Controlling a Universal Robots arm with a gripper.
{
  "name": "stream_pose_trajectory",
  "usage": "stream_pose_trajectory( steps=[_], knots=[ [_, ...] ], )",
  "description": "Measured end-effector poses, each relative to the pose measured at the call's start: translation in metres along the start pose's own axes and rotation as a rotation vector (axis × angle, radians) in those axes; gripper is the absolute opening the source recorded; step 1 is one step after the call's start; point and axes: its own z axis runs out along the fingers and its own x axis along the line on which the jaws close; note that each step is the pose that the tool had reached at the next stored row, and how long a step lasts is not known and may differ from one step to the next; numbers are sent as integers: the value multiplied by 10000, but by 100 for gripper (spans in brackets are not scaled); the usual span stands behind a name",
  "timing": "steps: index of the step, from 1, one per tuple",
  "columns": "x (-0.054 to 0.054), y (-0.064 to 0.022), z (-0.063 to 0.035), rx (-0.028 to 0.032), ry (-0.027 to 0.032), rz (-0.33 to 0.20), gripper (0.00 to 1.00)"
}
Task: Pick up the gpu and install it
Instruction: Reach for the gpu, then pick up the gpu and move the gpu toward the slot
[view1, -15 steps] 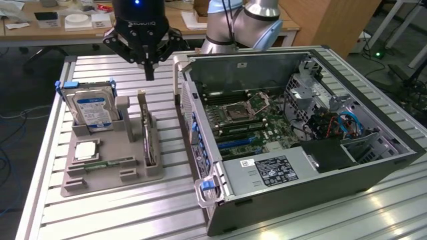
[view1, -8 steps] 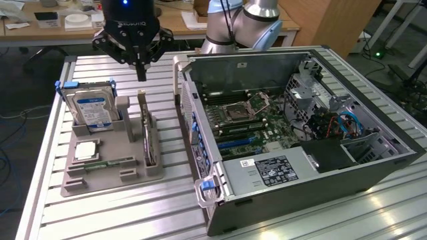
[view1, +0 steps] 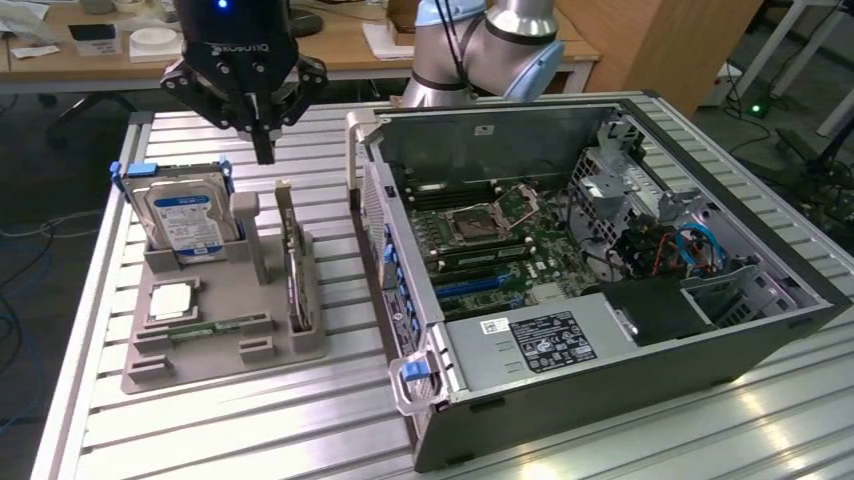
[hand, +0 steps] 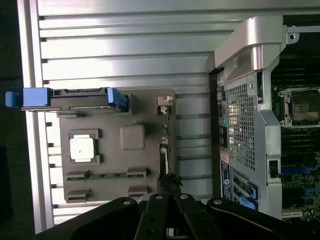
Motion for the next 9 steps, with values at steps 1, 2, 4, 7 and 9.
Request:
stream_pose_trajectory(
  steps=[1,2,4,7,9],
  knots=[
    [20,-1,-1,0,0,0,10],
    [34,-2,-1,0,0,1,10],
    [38,-3,-1,0,0,0,10],
    [39,-3,-1,0,0,0,10],
    [39,-3,-1,0,0,0,10]
  ],
)
